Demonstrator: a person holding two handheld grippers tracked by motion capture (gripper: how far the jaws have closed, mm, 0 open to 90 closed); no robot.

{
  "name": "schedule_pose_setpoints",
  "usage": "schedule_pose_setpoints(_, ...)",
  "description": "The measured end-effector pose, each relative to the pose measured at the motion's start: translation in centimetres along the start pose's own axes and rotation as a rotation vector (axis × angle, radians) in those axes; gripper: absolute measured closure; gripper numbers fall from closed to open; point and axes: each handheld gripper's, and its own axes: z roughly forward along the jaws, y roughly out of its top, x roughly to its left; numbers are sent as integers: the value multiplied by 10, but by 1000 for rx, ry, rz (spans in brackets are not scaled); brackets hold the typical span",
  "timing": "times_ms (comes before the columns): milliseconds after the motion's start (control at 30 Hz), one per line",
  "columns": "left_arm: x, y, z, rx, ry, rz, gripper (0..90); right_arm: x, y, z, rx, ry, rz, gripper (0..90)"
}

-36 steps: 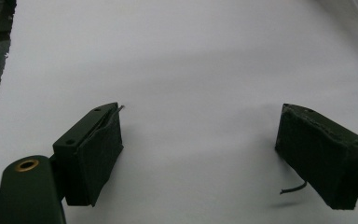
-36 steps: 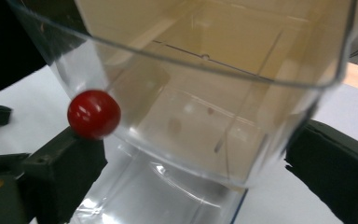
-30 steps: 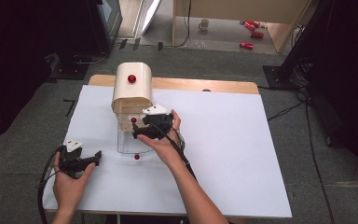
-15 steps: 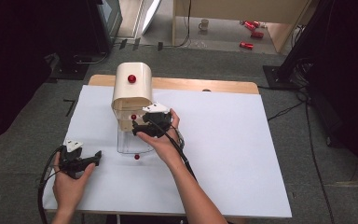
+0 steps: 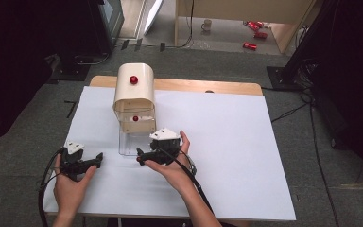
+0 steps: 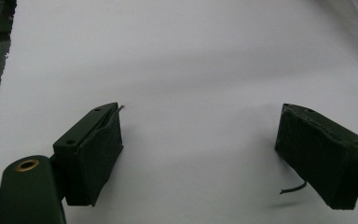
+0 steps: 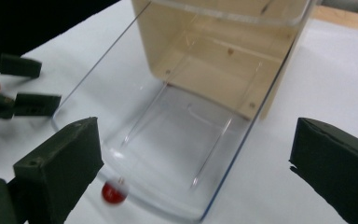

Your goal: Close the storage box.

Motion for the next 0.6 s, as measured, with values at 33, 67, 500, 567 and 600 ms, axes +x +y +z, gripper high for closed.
schedule_pose_setpoints(33, 0, 0, 0, 0, 0, 0, 145, 0, 0, 0, 0, 0, 0, 13)
schedule_pose_setpoints(67, 0, 0, 0, 0, 0, 0, 146, 1, -3, -1, 0, 1, -1, 13)
schedule_pose_setpoints(500, 0, 0, 0, 0, 0, 0, 145, 21, -45, 3, -13, 23, 18, 0)
schedule_pose_setpoints(567, 0, 0, 0, 0, 0, 0, 145, 23, -47, 8, -10, 7, 8, 0)
schedule_pose_setpoints(600, 0, 0, 0, 0, 0, 0, 145, 24, -47, 9, -9, 5, 5, 0)
